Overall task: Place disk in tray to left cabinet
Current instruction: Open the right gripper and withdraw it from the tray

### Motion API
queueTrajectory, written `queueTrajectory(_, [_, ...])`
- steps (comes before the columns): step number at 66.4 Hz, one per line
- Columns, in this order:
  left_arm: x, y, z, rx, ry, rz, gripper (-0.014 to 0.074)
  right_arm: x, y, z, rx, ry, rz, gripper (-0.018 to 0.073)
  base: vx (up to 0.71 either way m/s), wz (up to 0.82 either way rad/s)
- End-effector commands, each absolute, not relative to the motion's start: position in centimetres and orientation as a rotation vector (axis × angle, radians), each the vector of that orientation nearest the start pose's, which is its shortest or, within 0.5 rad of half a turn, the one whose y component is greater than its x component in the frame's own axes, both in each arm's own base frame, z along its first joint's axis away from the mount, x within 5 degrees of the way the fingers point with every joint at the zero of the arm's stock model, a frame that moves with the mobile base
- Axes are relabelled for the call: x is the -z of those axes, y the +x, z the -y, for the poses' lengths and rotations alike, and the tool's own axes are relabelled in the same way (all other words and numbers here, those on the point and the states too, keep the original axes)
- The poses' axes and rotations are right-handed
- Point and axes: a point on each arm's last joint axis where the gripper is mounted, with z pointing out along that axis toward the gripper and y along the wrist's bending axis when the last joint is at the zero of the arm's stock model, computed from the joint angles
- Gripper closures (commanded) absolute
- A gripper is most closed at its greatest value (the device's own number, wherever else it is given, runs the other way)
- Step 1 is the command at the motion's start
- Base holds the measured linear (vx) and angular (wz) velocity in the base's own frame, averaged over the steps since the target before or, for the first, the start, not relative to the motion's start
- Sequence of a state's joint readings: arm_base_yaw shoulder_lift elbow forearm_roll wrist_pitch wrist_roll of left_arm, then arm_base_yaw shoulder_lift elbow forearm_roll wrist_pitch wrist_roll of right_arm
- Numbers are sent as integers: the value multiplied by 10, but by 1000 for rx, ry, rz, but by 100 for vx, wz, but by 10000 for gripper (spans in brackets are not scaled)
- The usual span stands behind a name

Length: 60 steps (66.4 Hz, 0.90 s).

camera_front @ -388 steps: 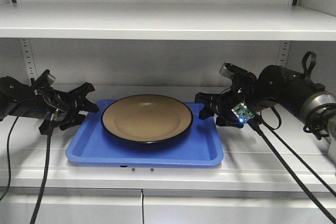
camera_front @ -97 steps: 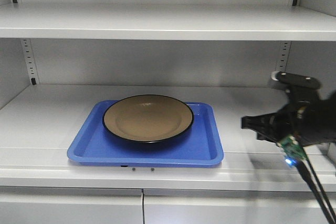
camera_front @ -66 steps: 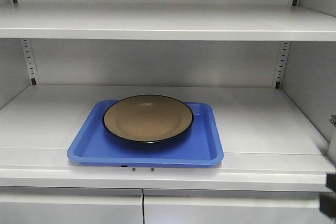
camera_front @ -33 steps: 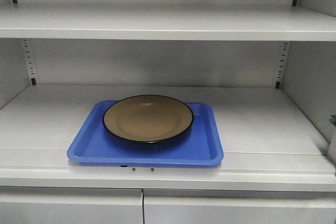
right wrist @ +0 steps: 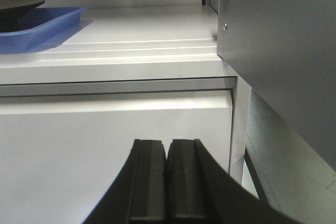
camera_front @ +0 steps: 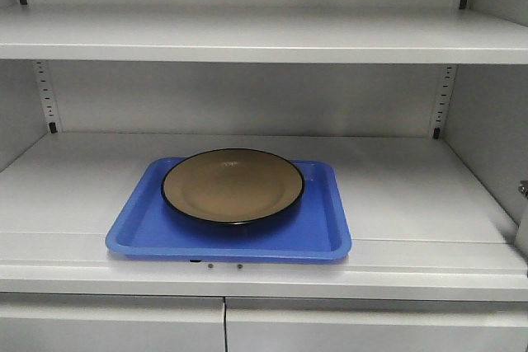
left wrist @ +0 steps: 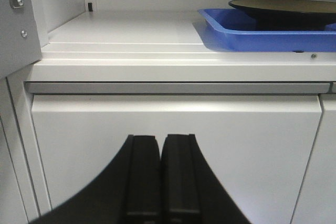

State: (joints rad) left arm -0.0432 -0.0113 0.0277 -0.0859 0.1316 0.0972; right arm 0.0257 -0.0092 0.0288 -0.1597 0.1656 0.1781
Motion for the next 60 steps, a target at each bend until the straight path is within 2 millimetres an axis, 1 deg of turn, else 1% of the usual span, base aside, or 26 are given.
queueTrajectory(1, [-193,58,3,36,43,-1576,603,-188,58,0,-4,-6,-1621,564,0,0])
queueTrajectory(60, [-193,58,3,36,43,-1576,603,-187,58,0,-3,-6,-1625,564,0,0])
